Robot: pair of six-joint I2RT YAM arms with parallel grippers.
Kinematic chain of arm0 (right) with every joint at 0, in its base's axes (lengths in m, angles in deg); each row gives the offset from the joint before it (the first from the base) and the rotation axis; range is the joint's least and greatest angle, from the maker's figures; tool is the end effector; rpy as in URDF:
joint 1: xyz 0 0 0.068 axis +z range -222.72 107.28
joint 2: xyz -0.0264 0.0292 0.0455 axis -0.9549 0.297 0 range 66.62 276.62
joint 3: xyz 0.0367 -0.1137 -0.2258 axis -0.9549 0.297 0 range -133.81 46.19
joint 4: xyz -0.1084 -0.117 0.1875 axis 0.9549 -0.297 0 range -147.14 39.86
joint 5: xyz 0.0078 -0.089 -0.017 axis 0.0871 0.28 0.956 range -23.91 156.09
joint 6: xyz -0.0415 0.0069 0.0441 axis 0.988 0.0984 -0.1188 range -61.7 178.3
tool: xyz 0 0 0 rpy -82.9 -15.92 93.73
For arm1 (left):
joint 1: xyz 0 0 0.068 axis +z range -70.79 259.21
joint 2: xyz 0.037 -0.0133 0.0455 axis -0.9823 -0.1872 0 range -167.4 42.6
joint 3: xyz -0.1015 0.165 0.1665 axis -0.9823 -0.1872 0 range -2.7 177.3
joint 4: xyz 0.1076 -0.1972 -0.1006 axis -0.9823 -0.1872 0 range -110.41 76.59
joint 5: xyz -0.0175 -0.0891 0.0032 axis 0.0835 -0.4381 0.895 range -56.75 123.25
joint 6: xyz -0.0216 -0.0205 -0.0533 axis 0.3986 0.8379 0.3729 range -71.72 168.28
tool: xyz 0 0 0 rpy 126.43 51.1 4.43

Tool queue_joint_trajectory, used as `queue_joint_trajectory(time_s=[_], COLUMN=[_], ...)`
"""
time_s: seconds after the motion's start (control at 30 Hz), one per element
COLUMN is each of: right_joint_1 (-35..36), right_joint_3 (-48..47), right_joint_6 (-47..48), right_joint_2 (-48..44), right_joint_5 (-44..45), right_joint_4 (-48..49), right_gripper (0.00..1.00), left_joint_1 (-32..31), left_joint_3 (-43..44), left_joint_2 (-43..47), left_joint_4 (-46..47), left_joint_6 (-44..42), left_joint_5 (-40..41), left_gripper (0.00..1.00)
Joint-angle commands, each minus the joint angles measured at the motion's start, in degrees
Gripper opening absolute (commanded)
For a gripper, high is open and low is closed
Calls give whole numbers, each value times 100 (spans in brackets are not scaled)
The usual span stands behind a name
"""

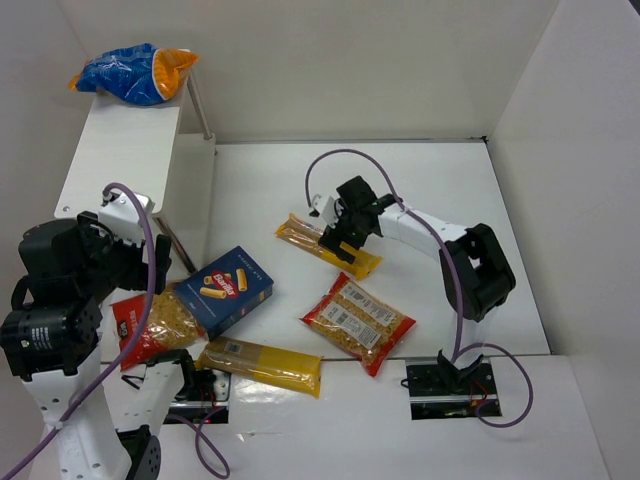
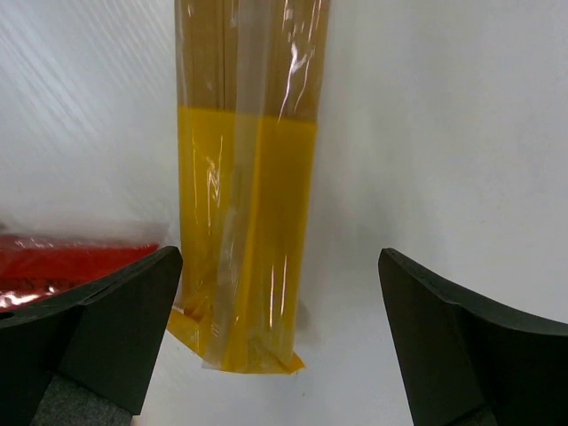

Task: Place and organize the pasta boxes and bags onto the shelf

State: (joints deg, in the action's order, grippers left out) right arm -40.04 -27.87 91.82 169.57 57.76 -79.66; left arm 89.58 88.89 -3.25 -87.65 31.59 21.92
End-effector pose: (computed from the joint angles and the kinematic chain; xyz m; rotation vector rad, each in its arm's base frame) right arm 0.3051 0.2036 0.1938 -1.4556 2.1353 0.1828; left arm 0.0700 0.0036 0.4389 0.2344 2.0453 0.0877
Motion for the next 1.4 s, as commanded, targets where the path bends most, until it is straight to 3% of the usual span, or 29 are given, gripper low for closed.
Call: queue_joint_trajectory(time_s=[0.0,0.57,0.93,1.03,1.07,1.13,1.17,1.37], right_joint_1=[-192,-395,-395,-395,-342,-280,-220,-219], right_joint_3=[374,683,683,551,455,384,384,104], right_joint_6=[120,225,278,278,278,209,156,269], right_joint_2=[-232,14,190,329,435,505,506,94], right_joint_5=[-62,-686,-502,-388,-249,-11,216,271], right_joint_4=[43,-195,-80,-80,-133,-64,7,-53], right_gripper=[100,100,98,83,61,28,2,0], left_joint_1=[35,35,35,35,35,35,35,35], left_joint_3=[-53,-54,-54,-54,-54,-54,-54,297], left_joint_2=[128,76,23,23,23,-30,-82,-346], left_joint_4=[15,15,15,15,15,15,15,15], left_joint_6=[-159,-264,-317,-318,-378,-449,-519,-975], left_joint_5=[-141,-194,-194,-194,-194,-247,-247,-492], left_gripper=[100,100,100,100,100,100,100,100])
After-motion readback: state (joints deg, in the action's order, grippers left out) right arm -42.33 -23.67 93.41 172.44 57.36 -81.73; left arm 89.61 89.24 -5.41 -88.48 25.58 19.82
